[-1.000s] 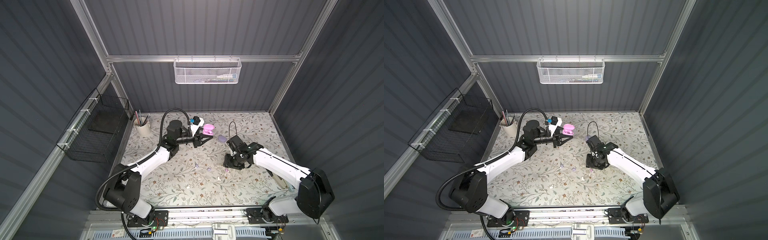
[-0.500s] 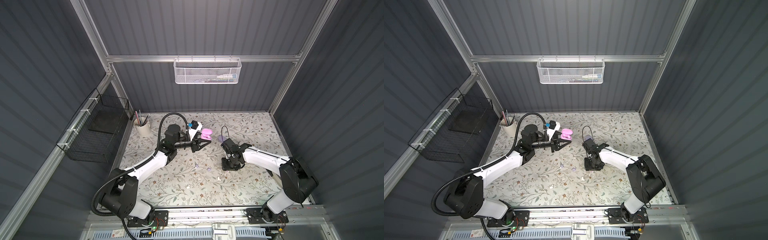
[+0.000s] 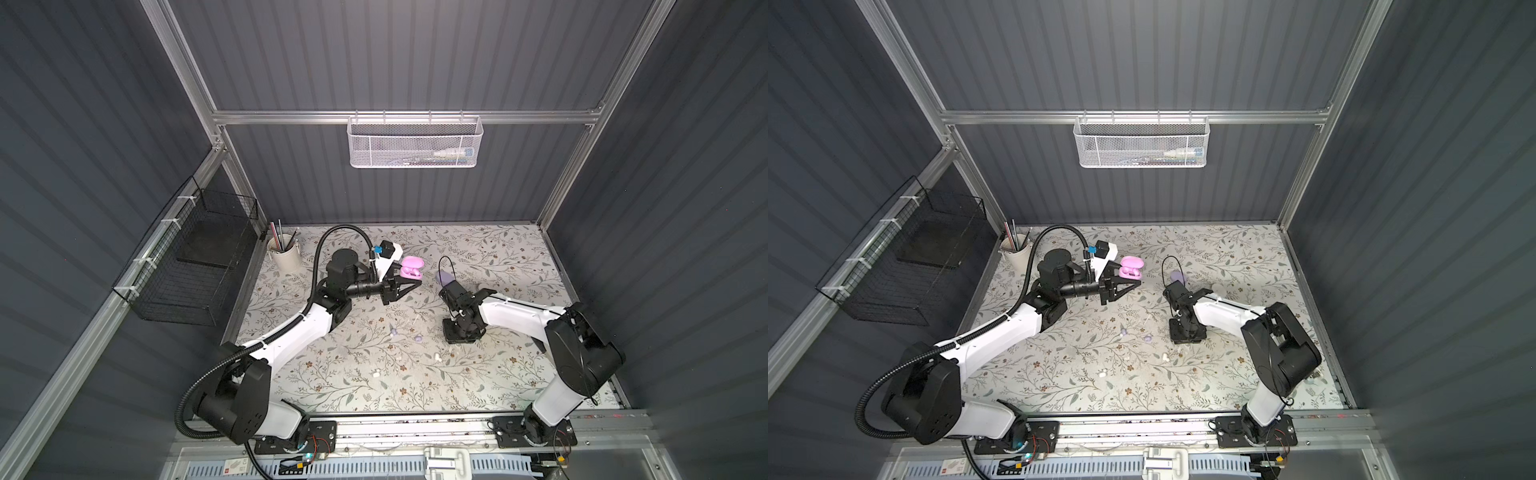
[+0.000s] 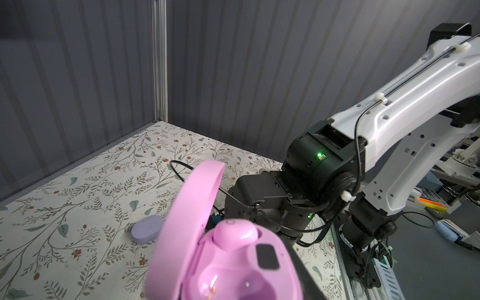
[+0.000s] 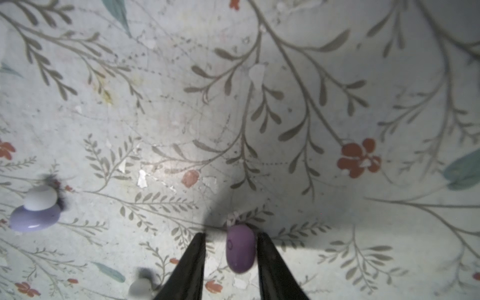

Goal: Insert wireless bluetooth earbuds into charging case
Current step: Pick up the wireless bluetooth earbud from the center of the table.

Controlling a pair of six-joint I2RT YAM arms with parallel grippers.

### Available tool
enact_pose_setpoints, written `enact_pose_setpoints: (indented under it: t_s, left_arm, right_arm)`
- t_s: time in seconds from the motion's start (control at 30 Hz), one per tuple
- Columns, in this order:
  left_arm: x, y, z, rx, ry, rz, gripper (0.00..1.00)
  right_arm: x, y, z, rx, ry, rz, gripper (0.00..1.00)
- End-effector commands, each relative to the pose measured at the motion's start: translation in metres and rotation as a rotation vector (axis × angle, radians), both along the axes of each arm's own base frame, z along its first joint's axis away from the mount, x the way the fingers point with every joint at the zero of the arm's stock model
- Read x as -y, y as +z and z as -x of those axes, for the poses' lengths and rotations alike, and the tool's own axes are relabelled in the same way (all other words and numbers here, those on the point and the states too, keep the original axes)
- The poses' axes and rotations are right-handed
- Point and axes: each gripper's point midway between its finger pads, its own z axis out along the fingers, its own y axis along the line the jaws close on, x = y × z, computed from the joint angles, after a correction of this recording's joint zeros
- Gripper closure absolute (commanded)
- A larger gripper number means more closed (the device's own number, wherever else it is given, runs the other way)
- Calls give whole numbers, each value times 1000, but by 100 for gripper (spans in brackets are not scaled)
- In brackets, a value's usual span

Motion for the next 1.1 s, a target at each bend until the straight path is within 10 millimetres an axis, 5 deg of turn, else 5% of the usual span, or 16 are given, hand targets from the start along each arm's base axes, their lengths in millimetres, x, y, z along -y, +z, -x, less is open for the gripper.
enact_pose_setpoints:
  t_s: [0.0, 0.5, 1.07]
  left_arm:
    - [-4, 7, 5, 5, -5, 9, 68]
    - [-4, 10, 3, 11, 1, 6, 68]
    - [-2, 11, -1, 8, 3, 5, 68]
  right_arm:
    - [2, -8, 3, -19, 15, 30, 66]
    - [-4, 23, -6, 31, -7, 10, 59]
    - [-5, 2, -3, -37, -45, 35, 65]
